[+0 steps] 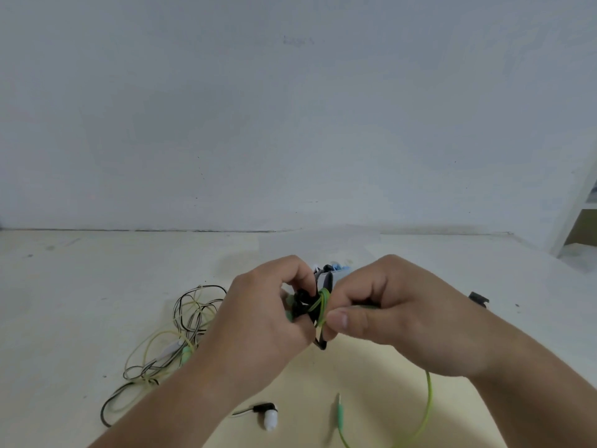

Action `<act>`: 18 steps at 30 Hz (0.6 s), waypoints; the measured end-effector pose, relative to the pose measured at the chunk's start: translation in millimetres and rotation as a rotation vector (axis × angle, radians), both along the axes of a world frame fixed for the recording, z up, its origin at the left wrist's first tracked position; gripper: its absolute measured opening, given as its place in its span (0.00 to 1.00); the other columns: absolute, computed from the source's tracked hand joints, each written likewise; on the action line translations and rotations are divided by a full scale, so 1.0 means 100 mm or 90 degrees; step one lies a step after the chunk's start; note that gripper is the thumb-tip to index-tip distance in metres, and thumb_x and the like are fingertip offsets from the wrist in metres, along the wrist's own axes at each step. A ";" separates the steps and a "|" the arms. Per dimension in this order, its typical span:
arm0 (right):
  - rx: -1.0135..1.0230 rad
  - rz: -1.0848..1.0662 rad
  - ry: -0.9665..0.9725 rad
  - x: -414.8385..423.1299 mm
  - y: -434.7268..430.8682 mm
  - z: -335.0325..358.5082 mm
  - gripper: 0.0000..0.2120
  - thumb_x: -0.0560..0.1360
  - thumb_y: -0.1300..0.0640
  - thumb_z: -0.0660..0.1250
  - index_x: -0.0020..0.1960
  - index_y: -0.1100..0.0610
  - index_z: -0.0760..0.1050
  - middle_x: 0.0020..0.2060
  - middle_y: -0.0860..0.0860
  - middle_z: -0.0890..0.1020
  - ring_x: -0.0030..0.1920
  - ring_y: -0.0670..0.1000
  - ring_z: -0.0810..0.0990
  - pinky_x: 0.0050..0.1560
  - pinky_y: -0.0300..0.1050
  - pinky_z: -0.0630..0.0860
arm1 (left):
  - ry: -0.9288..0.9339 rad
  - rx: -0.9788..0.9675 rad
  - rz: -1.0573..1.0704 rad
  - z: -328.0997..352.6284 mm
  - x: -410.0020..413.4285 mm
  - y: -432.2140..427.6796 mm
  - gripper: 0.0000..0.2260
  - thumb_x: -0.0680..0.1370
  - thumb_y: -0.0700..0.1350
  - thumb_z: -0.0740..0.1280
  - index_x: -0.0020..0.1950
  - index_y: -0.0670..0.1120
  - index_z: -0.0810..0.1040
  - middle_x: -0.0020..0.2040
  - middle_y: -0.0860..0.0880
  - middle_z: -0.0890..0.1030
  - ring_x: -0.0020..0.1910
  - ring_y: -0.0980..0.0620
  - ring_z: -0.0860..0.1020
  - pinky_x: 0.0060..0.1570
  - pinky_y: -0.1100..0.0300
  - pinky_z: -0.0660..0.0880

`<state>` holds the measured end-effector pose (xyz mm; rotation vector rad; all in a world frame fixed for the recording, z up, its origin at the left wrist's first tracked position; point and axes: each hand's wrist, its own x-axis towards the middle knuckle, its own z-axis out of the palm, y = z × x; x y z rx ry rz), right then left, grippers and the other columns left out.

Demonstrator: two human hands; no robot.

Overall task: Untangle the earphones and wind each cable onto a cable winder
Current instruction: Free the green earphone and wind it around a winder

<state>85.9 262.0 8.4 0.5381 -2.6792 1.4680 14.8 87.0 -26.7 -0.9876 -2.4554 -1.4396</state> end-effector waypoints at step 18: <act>-0.069 -0.312 0.031 -0.13 0.10 -0.07 0.11 0.77 0.52 0.69 0.36 0.53 0.81 0.21 0.45 0.64 0.23 0.47 0.58 0.25 0.37 0.57 | -0.127 0.160 -0.195 0.07 -0.01 0.01 0.09 0.65 0.37 0.70 0.39 0.50 0.80 0.37 0.47 0.82 0.34 0.52 0.76 0.29 0.63 0.69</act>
